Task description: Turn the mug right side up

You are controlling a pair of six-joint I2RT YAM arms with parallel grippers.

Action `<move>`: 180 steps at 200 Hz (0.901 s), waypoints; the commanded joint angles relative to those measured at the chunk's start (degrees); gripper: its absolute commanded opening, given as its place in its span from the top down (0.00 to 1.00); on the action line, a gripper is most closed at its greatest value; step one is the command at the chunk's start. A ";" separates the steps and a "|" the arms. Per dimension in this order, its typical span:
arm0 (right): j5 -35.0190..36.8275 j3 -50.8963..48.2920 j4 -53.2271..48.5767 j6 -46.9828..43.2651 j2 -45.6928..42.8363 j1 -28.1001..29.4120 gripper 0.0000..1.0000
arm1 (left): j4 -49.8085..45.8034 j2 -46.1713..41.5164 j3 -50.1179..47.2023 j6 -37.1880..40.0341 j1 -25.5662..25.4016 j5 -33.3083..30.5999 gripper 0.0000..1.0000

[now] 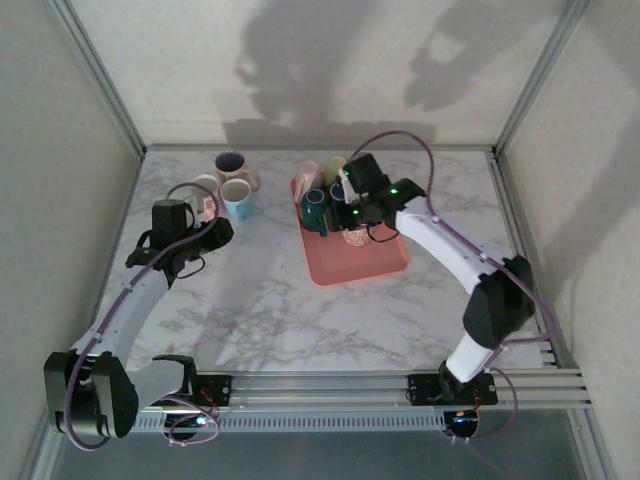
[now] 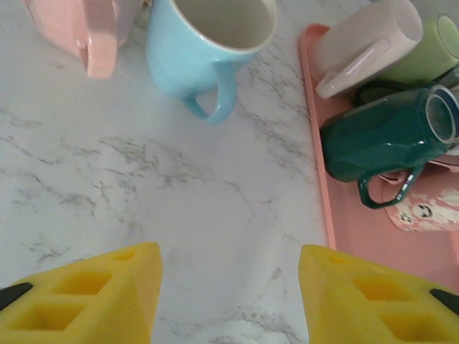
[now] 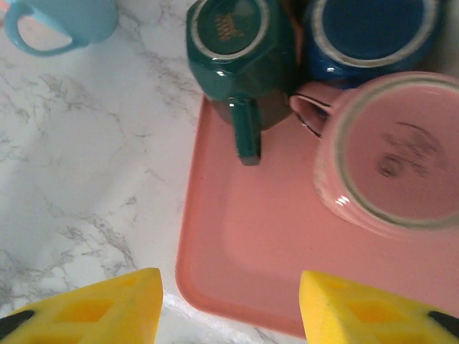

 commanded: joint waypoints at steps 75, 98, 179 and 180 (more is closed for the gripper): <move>10.67 15.74 -4.97 7.36 18.68 3.81 0.60 | 4.69 -1.10 -4.78 -2.52 2.23 14.48 0.47; 11.96 16.83 -4.42 8.67 20.45 3.81 0.63 | 4.73 -1.13 -4.74 -2.24 2.20 15.10 0.47; 13.16 20.53 -2.85 9.37 26.45 3.81 0.66 | 5.30 -1.32 -4.94 -2.23 2.23 15.42 0.47; 13.16 20.58 -2.85 9.40 26.50 3.81 0.66 | 5.28 -1.32 -4.95 -2.23 2.23 15.44 0.47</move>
